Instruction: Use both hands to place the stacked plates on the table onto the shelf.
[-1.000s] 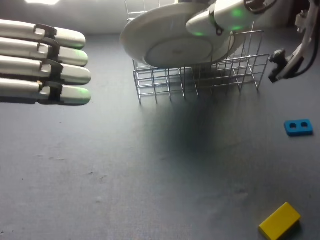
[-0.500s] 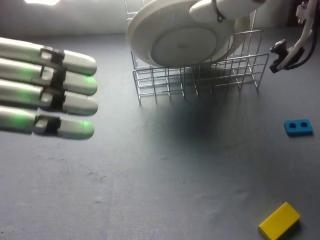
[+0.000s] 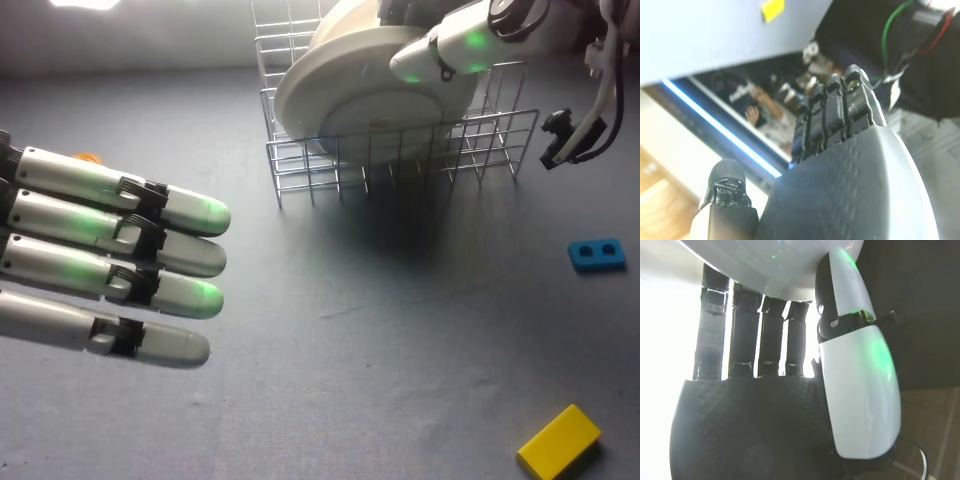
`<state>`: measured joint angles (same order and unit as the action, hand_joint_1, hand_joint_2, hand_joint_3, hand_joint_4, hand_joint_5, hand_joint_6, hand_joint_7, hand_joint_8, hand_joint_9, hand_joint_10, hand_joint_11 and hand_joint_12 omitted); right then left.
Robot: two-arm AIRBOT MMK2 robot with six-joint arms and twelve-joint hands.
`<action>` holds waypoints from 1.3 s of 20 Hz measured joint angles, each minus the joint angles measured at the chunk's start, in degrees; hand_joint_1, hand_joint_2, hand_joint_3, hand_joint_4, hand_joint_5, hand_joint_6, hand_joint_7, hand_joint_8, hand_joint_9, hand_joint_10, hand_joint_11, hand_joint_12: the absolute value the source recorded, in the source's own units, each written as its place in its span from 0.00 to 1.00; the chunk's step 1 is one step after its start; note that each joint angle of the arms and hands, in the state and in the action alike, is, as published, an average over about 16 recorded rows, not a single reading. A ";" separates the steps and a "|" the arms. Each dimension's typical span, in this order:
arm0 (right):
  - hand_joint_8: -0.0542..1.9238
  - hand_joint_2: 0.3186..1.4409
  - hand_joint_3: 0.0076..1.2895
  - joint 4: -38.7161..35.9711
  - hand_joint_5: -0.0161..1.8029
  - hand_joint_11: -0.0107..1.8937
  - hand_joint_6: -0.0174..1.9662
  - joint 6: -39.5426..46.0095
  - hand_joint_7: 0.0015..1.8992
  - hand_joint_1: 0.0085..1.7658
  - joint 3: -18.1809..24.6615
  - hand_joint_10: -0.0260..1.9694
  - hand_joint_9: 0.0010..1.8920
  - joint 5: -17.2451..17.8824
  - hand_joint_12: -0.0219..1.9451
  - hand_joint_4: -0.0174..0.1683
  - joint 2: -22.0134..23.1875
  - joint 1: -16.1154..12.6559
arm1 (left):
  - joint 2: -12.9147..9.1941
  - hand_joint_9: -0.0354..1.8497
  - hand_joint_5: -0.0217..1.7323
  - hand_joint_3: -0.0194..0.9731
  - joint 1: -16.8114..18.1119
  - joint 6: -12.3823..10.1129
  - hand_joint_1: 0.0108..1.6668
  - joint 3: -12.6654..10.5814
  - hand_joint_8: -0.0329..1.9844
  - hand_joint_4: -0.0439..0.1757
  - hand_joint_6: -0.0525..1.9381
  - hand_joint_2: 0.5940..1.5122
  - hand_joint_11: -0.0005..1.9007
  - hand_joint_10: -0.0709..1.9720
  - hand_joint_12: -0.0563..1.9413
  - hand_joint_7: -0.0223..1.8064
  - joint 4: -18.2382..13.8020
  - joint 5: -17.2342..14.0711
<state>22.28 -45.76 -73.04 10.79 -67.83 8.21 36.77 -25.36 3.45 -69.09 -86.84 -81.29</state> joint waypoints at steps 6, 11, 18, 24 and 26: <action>0.41 0.71 0.00 0.12 0.46 0.31 0.39 -0.34 0.49 0.64 -0.51 0.04 0.54 0.97 0.47 0.04 -0.61 1.36 | 0.18 0.05 0.07 0.03 -0.55 1.17 0.01 1.57 0.02 0.20 0.04 0.64 0.01 0.04 0.03 0.06 0.11 -0.45; 0.24 0.76 0.00 0.12 0.43 0.28 0.29 -0.60 0.47 0.57 -0.32 0.03 0.49 1.55 0.49 0.06 -0.73 1.85 | 0.21 0.05 0.07 0.03 -0.58 1.69 0.01 2.69 0.02 0.20 0.04 0.64 0.01 0.04 0.04 0.06 0.66 -0.53; 0.03 0.82 0.00 -0.89 0.39 0.22 0.13 -0.73 0.44 0.47 1.59 0.02 0.43 1.73 0.56 0.08 0.46 1.02 | 0.23 0.06 0.08 0.03 -0.42 2.08 0.01 3.61 0.02 0.20 0.04 0.64 0.02 0.04 0.05 0.07 1.78 -0.68; 0.04 0.82 0.00 -7.09 0.38 0.18 0.07 -0.25 0.41 0.41 6.70 0.03 0.42 3.89 0.63 0.09 3.97 -0.08 | 0.22 0.08 0.10 0.03 -0.13 2.09 0.01 3.50 0.03 0.20 0.05 0.64 0.03 0.05 0.07 0.08 2.38 -0.88; 0.07 0.79 0.01 -10.04 0.38 0.19 0.10 -0.04 0.41 0.38 9.04 0.06 0.41 4.93 0.68 0.09 5.58 -0.10 | 0.22 0.13 0.15 0.03 -0.03 2.11 0.01 3.38 0.08 0.20 0.09 0.64 0.08 0.10 0.14 0.14 2.34 -0.92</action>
<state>12.24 -45.80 -64.00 15.72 -62.25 8.11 36.98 -25.39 5.56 -65.71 -84.50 -82.21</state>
